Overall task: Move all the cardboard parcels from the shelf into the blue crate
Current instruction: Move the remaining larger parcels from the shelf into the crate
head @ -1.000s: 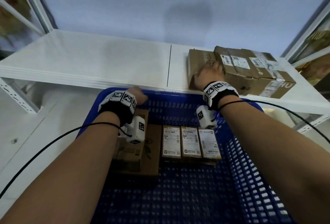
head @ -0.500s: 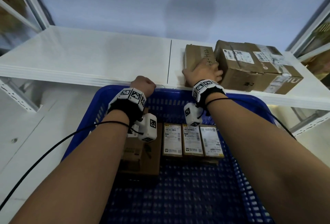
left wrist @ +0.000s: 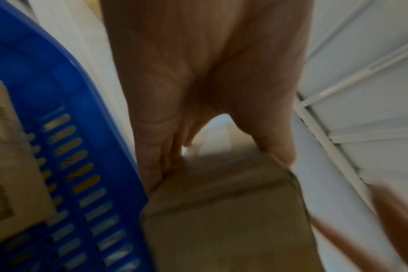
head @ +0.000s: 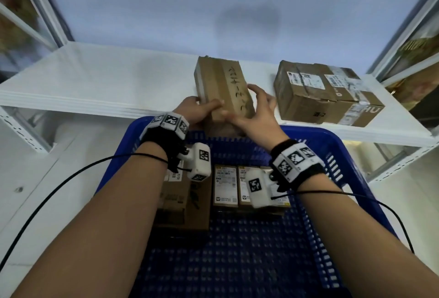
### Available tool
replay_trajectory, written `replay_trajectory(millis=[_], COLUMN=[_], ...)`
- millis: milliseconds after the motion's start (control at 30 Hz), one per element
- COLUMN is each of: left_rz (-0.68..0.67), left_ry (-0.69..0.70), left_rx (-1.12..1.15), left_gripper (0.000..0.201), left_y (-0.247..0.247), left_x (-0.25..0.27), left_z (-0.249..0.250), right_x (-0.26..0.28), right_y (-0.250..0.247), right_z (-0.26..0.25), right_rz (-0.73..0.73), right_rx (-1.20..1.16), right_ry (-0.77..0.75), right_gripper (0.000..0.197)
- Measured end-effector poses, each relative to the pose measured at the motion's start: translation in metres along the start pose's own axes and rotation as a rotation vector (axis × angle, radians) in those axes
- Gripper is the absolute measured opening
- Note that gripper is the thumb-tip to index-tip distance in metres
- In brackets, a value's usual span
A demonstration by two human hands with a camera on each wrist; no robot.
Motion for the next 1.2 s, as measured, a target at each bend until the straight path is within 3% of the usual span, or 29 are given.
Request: replay_trajectory(millis=[100, 167, 267, 367, 467, 633, 800, 1100, 1200], left_rz=[-0.144, -0.269, -0.395, -0.427, -0.438, -0.274, -0.286, -0.433, -0.404], left_ry=[-0.049, -0.059, -0.156, -0.285, -0.361, -0.301, -0.328, -0.391, -0.365], left_rx=[0.005, -0.077, -0.164, -0.288, -0.243, -0.153, -0.190, -0.405, -0.466], left_gripper=[0.078, 0.073, 0.065, 0.060, 0.056, 0.041, 0.037, 0.042, 0.045], left_y=[0.007, 0.019, 0.043, 0.051, 0.050, 0.041, 0.052, 0.080, 0.080], left_x=[0.015, 0.021, 0.031, 0.033, 0.032, 0.020, 0.015, 0.016, 0.015], left_z=[-0.012, -0.020, -0.039, -0.059, -0.072, -0.078, -0.087, -0.097, -0.092], right_x=[0.007, 0.018, 0.034, 0.045, 0.059, 0.064, 0.072, 0.080, 0.091], right_y=[-0.006, 0.001, 0.009, 0.013, 0.025, 0.036, 0.037, 0.045, 0.045], right_z=[0.038, 0.055, 0.077, 0.096, 0.127, 0.176, 0.190, 0.200, 0.184], right_rz=[-0.215, -0.410, -0.517, -0.607, -0.736, -0.696, -0.581, -0.638, -0.636], right_rx=[-0.370, -0.494, -0.501, -0.374, -0.232, -0.165, -0.247, -0.298, -0.421], right_ry=[0.232, 0.346, 0.413, 0.399, 0.485, 0.640, 0.783, 0.751, 0.752], right_gripper=[0.097, 0.074, 0.060, 0.064, 0.067, 0.056, 0.033, 0.067, 0.036])
Point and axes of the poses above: each hand's wrist, its own x-axis away from the middle knuckle, its own y-axis out of the palm, z = x × y, the point moved 7 cm from there along -x, towards the middle knuckle, and after that the axes turned 10 degrees about -z, right-handed, at the moved point
